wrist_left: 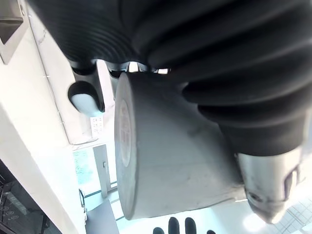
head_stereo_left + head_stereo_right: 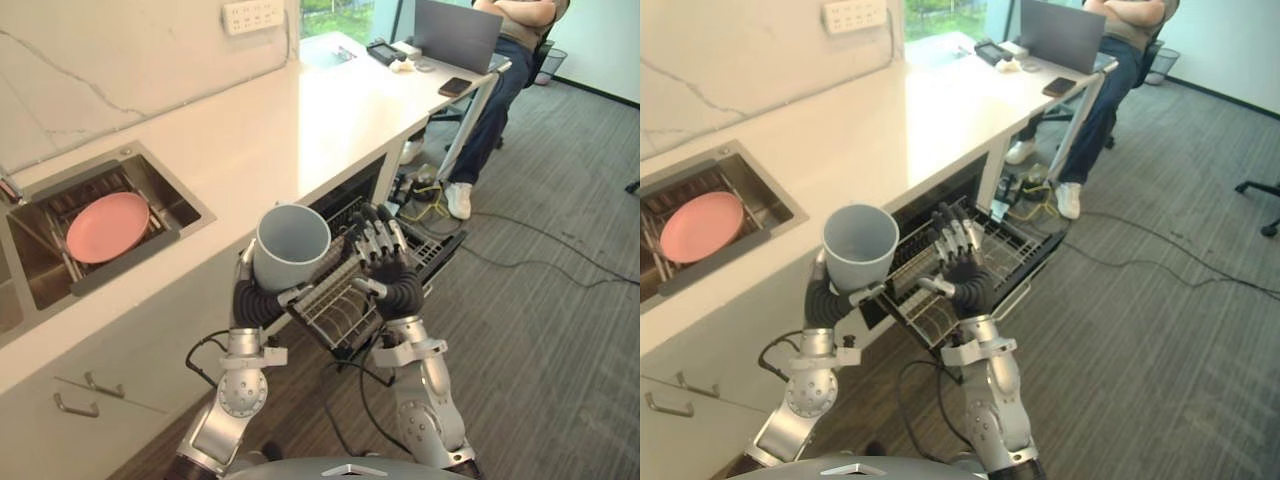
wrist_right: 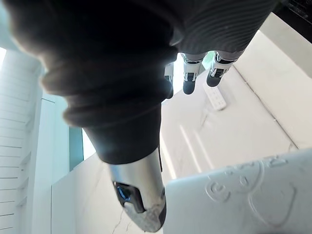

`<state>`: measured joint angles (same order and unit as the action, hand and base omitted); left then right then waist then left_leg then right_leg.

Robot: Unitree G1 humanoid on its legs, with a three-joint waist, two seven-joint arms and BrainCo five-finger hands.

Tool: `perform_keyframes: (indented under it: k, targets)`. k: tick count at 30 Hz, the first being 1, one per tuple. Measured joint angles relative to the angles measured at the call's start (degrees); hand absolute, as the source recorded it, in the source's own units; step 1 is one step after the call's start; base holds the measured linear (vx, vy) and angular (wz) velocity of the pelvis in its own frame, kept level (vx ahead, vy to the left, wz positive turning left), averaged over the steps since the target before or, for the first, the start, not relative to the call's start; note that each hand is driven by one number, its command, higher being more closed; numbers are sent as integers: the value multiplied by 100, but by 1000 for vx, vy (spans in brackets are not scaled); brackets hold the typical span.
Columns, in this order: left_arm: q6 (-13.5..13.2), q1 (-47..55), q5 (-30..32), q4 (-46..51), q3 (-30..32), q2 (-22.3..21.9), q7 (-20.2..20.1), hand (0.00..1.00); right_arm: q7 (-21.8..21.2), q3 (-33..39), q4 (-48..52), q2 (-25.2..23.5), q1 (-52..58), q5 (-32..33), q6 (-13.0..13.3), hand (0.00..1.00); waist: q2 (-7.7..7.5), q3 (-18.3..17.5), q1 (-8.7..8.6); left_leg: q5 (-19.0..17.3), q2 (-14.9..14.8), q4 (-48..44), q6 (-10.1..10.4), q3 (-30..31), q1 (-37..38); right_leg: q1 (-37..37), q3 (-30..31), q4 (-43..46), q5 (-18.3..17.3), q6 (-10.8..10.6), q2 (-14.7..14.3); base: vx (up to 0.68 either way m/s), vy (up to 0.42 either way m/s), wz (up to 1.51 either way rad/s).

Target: Walk over to the sink, pick up the cup, carry it to the dishwasher, place the cup inside the dishwasher, then close the dishwasher door

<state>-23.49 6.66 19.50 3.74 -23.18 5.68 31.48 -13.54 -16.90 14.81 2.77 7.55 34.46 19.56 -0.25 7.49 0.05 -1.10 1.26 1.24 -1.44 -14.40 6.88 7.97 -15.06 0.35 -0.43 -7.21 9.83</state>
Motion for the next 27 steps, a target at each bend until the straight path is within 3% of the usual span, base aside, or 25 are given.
perform_keyframes:
  k: [5, 14, 26, 27]
  targets:
    - [192, -47, 155, -4, -294, -1, 84, 100, 197, -342, -12, 4, -125, -5, -132, 0, -66, -113, 2, 82, 18, 121, -16, -12, 18, -10, 15, -82, 69, 1, -14, -14, 18, -2]
    - [292, -100, 215, -93, -412, 6, 141, 100, 664, -671, -31, 20, -128, -125, -247, 0, -85, -132, 46, 140, 27, 196, -22, -26, 30, -13, 23, -134, 120, -7, -24, 0, 0, 0]
    - [408, -126, 335, -94, -571, 38, 64, 100, 839, -856, -57, 262, -130, -559, -363, 0, -137, -267, 97, 147, 30, 212, -20, -23, 16, -16, 18, -168, 126, -12, -27, 0, 0, 0]
    - [430, -132, 337, -94, -576, 47, 62, 100, 878, -871, -57, 263, -130, -577, -366, 100, -136, -271, 97, 148, 30, 212, -20, -21, 17, -16, 18, -167, 126, -12, -27, 0, 0, 0]
